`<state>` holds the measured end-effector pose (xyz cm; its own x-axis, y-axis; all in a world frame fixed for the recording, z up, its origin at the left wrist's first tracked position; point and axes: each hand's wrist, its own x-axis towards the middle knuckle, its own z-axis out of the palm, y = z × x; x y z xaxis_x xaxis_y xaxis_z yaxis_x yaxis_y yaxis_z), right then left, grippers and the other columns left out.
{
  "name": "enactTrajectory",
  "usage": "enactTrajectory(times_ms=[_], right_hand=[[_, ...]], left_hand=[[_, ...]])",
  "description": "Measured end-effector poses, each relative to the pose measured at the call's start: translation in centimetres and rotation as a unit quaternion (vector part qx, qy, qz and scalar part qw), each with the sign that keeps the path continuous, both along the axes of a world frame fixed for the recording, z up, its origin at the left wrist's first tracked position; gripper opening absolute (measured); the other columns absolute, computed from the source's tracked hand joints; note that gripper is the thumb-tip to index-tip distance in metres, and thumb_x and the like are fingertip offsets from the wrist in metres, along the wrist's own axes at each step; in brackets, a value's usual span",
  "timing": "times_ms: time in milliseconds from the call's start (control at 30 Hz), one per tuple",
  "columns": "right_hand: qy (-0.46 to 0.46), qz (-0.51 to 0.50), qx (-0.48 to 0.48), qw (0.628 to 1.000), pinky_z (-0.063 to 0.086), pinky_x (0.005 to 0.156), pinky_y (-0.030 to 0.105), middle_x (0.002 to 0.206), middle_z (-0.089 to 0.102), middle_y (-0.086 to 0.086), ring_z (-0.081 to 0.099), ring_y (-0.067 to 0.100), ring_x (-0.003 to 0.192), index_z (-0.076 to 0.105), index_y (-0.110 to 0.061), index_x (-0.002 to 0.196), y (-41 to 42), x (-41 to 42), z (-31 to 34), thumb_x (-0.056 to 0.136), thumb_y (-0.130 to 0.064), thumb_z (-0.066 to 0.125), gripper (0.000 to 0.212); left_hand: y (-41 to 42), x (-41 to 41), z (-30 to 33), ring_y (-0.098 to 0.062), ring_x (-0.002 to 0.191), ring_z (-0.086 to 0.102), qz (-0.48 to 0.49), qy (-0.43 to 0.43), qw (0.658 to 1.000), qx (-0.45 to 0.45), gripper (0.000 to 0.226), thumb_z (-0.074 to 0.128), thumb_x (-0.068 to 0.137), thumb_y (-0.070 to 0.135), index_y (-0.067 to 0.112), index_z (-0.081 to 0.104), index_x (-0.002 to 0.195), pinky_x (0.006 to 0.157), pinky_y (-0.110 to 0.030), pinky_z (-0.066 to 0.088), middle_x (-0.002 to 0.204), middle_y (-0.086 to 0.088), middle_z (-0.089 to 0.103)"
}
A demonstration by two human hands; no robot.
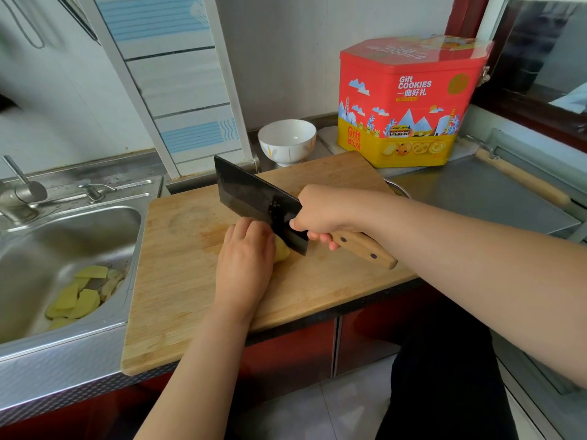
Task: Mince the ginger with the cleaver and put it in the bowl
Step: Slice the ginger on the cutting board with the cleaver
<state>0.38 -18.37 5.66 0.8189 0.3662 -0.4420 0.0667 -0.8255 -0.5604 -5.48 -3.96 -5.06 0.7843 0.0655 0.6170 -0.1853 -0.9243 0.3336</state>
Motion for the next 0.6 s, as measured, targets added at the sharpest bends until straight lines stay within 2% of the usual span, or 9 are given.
enactTrajectory(times_ms=[200, 367, 467, 600], right_hand=[[-0.008, 0.006, -0.019, 1.0, 0.047, 0.047, 0.027, 0.07, 0.054, 0.011, 0.046, 0.018, 0.051, 0.058, 0.003, 0.115, 0.0, -0.2, 0.9, 0.1, -0.015, 0.047, 0.026], [-0.01, 0.003, -0.026, 1.0, 0.045, 0.044, 0.026, 0.069, 0.053, 0.01, 0.044, 0.017, 0.051, 0.058, 0.001, 0.116, 0.2, -0.2, 1.4, 0.101, -0.017, 0.046, 0.026], [-0.018, 0.006, -0.031, 0.999, 0.044, 0.038, 0.021, 0.068, 0.054, 0.009, 0.044, 0.016, 0.048, 0.058, -0.001, 0.111, 0.2, -0.3, 1.9, 0.101, -0.018, 0.047, 0.023], [-0.025, 0.026, -0.044, 0.998, 0.043, 0.036, 0.02, 0.073, 0.056, 0.014, 0.047, 0.02, 0.05, 0.06, 0.004, 0.112, 0.4, -0.2, 1.9, 0.1, -0.015, 0.045, 0.027]], left_hand=[[0.0, 0.1, 0.0, -0.025, 0.086, 0.052, -0.007, -0.002, 1.0, -0.001, 0.008, 0.063, 0.088, 0.008, 0.007, 0.061, 0.095, 0.072, -0.03, 0.04, 0.098, -0.007, 0.058], [0.0, 0.0, 0.1, -0.025, 0.087, 0.052, -0.005, -0.002, 1.0, -0.001, 0.009, 0.064, 0.087, 0.008, 0.007, 0.062, 0.095, 0.073, -0.028, 0.038, 0.098, -0.007, 0.059], [-0.1, 0.0, 0.1, -0.026, 0.088, 0.053, -0.005, -0.003, 1.0, -0.005, 0.009, 0.065, 0.087, 0.008, 0.007, 0.062, 0.095, 0.072, -0.028, 0.039, 0.099, -0.008, 0.06], [0.0, 0.0, 0.1, -0.025, 0.086, 0.052, -0.003, -0.002, 1.0, -0.005, 0.008, 0.065, 0.087, 0.008, 0.008, 0.062, 0.094, 0.071, -0.026, 0.036, 0.098, -0.007, 0.059]])
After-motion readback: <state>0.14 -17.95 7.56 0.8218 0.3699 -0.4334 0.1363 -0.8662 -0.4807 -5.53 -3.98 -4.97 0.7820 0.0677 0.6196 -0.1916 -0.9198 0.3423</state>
